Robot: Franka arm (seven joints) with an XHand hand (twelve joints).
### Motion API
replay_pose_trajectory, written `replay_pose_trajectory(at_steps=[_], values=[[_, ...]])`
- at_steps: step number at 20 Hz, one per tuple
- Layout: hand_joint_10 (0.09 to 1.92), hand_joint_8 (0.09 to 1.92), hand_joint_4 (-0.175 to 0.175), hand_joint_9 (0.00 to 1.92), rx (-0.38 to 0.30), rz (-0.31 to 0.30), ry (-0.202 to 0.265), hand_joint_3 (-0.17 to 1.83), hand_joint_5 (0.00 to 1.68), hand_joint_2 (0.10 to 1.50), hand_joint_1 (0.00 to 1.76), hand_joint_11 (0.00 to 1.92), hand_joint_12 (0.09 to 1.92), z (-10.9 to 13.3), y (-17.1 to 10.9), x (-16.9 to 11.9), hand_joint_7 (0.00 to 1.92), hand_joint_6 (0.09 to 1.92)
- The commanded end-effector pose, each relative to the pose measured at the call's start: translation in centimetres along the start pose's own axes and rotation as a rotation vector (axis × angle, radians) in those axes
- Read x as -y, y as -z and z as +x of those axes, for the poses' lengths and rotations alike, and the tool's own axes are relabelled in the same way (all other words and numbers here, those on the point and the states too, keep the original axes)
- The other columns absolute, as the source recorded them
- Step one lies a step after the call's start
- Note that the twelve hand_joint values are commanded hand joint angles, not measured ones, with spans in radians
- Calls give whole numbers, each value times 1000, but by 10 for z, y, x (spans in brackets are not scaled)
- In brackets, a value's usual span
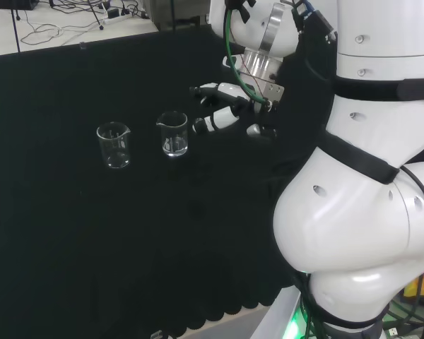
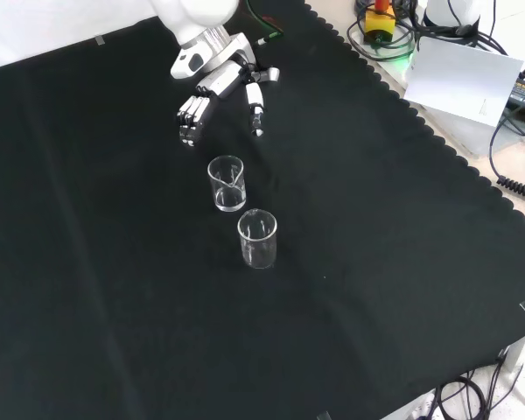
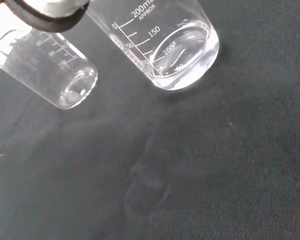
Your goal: Pick up the beaker on the right.
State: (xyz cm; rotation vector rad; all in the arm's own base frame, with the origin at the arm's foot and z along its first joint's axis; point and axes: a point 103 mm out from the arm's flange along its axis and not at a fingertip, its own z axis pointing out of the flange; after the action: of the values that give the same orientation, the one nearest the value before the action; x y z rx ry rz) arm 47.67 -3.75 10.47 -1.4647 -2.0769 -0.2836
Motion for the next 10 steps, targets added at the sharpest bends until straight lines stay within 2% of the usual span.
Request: replay_pose_trajectory(at_steps=[1, 5, 7, 10], values=[[642, 561, -19, 298, -112, -45, 78, 202, 251, 713, 656, 0, 1388, -3, -11, -4, 100, 87], [634, 562, -18, 286, -117, -49, 84, 205, 255, 704, 660, 0, 1382, -1, -24, -15, 100, 87], [633, 563, -18, 287, -112, -46, 81, 207, 257, 699, 664, 0, 1376, 9, -34, -24, 102, 87], [622, 562, -18, 263, -155, -60, 71, 212, 258, 689, 681, 0, 1338, -1, -37, -24, 99, 87]])
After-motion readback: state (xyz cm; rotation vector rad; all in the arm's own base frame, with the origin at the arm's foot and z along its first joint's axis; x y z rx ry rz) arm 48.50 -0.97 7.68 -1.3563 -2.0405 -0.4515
